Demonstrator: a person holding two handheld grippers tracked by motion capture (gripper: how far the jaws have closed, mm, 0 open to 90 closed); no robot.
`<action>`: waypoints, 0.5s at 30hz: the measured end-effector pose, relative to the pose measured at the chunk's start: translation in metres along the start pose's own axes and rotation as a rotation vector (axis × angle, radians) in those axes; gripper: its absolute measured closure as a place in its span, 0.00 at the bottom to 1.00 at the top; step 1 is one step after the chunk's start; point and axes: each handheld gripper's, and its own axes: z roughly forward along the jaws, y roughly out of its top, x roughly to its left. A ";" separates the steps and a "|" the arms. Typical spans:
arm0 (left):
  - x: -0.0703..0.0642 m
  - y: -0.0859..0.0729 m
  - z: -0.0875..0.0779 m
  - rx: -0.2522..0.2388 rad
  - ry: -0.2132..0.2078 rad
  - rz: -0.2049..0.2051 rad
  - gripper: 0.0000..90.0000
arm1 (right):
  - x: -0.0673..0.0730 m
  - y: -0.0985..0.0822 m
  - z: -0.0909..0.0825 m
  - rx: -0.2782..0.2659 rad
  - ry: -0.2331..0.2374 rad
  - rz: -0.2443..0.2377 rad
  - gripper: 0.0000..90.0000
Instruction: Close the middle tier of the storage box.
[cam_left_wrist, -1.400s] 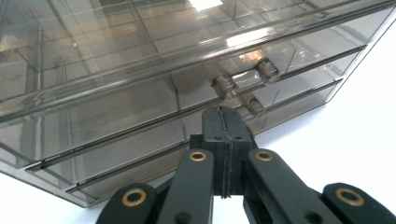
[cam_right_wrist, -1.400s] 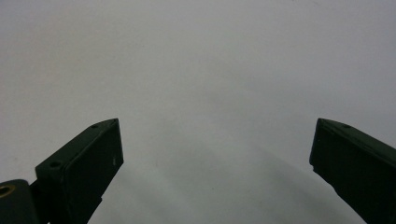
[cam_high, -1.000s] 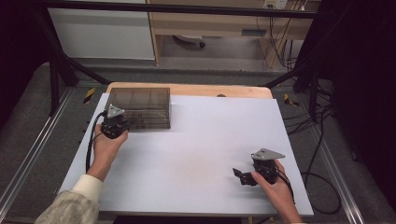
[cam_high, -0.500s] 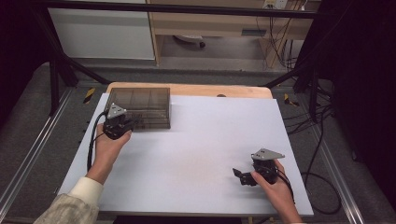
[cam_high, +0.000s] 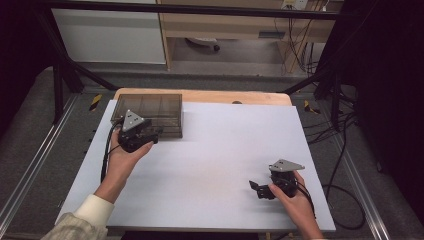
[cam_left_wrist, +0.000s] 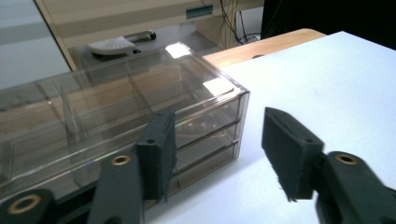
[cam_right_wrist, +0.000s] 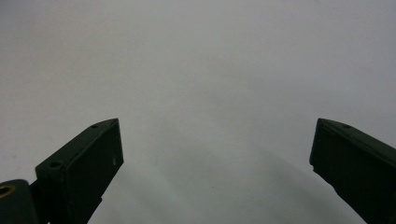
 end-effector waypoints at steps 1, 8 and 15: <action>-0.002 0.001 0.000 -0.002 0.002 0.011 0.42 | 0.000 0.000 0.000 0.002 0.000 0.000 0.03; -0.011 0.009 0.005 -0.017 -0.021 0.016 0.21 | 0.000 0.000 -0.001 -0.005 0.001 0.000 0.03; -0.014 0.020 0.007 -0.049 -0.024 -0.002 0.10 | 0.000 0.001 -0.001 -0.010 0.004 0.001 0.03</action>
